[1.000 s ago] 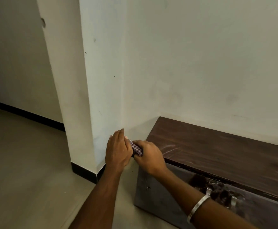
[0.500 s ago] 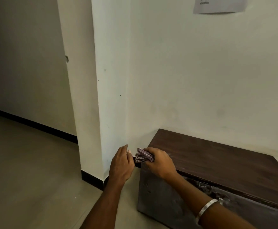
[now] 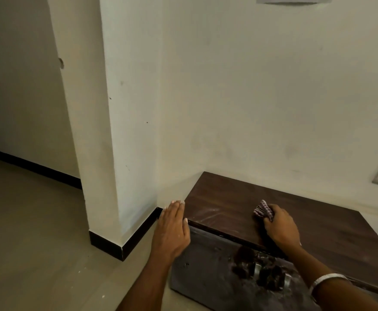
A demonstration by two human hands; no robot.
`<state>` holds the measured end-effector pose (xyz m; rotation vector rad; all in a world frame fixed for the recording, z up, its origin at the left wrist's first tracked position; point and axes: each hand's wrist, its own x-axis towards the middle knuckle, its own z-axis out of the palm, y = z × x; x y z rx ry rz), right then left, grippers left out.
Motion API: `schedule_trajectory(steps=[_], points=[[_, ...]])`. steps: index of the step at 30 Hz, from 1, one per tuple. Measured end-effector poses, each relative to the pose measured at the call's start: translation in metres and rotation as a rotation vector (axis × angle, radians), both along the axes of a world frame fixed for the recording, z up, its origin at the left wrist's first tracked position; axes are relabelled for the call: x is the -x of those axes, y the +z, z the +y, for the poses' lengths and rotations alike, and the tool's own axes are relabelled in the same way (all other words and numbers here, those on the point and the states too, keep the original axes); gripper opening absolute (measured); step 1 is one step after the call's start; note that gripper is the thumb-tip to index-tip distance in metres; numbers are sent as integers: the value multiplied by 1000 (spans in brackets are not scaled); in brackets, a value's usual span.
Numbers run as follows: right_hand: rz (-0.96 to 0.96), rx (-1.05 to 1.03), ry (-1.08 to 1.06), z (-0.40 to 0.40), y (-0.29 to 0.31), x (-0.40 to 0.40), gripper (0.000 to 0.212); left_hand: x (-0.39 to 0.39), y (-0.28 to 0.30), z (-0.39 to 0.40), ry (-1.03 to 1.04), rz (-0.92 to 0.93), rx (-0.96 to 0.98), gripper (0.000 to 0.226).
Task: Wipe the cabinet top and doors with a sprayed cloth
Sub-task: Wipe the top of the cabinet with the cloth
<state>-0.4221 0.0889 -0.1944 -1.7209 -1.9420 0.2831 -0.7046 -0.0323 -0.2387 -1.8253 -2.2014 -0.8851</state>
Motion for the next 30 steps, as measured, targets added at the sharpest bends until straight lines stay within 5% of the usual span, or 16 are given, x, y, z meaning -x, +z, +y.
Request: schedule_trajectory(steps=[14,30], points=[[77,-1,238,0,-13,90,41,15,-6,-1,27,-40,-10,55],[207,56,797,-117,-18,203,40,53,37,-60,108,-58,-74,52]])
